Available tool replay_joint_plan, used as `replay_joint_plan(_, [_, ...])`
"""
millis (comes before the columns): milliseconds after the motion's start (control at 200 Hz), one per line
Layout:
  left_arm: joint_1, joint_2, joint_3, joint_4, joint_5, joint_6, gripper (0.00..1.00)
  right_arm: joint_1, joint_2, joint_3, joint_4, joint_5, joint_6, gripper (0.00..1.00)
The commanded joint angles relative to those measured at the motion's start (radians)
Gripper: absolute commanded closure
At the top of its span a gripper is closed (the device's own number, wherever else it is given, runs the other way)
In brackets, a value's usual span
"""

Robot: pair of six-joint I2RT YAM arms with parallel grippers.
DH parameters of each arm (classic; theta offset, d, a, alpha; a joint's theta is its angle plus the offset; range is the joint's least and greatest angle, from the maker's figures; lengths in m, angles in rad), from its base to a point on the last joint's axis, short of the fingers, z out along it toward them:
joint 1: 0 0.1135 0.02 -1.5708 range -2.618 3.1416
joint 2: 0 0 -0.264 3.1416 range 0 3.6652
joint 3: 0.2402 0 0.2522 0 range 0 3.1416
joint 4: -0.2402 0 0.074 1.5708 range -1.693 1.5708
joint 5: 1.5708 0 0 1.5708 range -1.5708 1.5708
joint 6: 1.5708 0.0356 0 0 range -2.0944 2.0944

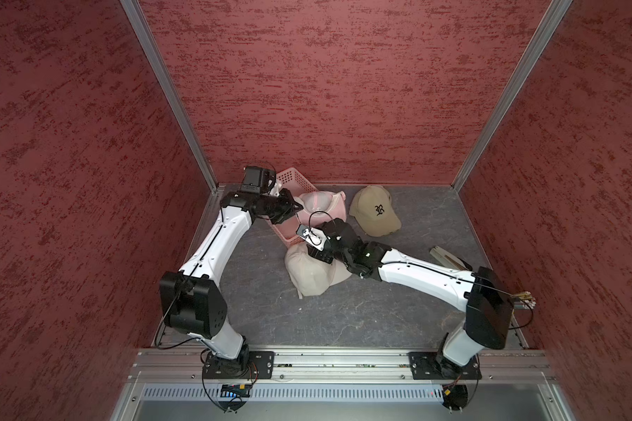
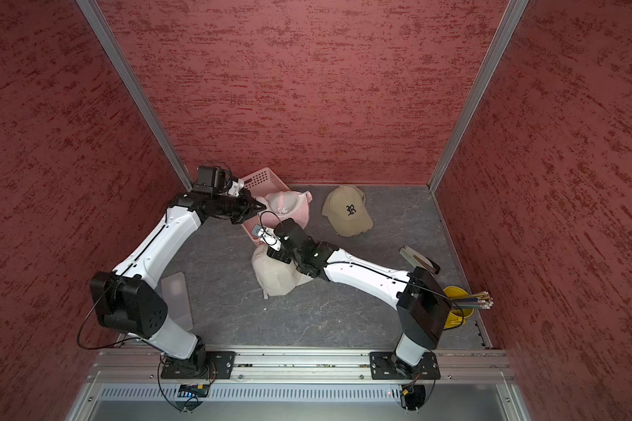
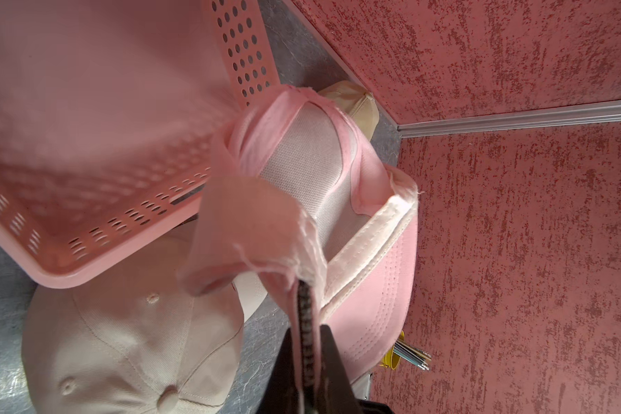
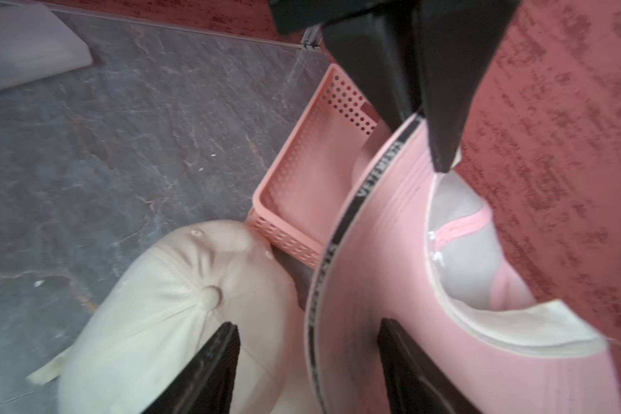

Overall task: Turn the baseball cap inside out
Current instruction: Pick up the baseball cap from the basket.

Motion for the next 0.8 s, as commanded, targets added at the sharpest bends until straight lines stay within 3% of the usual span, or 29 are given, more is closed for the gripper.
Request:
replay_joint_plan(0, [-0.009,-0.040,-0.011,-0.018,0.103,0.019,1.00,-0.006,0.011,0.032,0.142,0.137,-0.052,0.48])
replay_joint_plan(60, [-0.010,-0.046,-0.015,-0.023,0.115,0.037,1.00,-0.018,0.011,0.033,0.133,0.132,-0.044,0.64])
replay_joint_plan(255, [-0.008,-0.039,0.017,-0.077,0.099,0.135,1.00,-0.040,-0.034,0.013,0.062,0.071,-0.023,0.92])
replay_joint_plan(301, [-0.007,-0.036,0.031,-0.089,0.079,0.159,0.85,-0.047,-0.050,0.012,0.038,0.050,-0.006,0.97])
replay_joint_plan(391, [-0.002,-0.041,0.060,-0.098,0.063,0.193,0.69,-0.067,-0.072,0.025,-0.023,0.029,0.046,0.99])
replay_joint_plan(446, [0.004,-0.048,0.091,-0.123,0.037,0.213,0.52,-0.086,-0.077,0.049,-0.080,0.016,0.087,1.00])
replay_joint_plan(526, [0.025,-0.064,0.148,-0.168,0.000,0.246,0.43,-0.115,-0.082,0.086,-0.149,0.012,0.145,1.00])
replay_joint_plan(661, [0.058,-0.114,0.239,-0.223,-0.058,0.354,0.42,-0.178,-0.093,0.173,-0.254,-0.039,0.267,1.00])
replay_joint_plan(731, [0.041,-0.146,0.257,-0.228,-0.151,0.492,0.43,-0.222,-0.090,0.250,-0.344,-0.165,0.321,1.00])
replay_joint_plan(791, [0.033,-0.176,0.233,-0.201,-0.162,0.621,0.42,-0.259,-0.084,0.322,-0.442,-0.303,0.322,1.00])
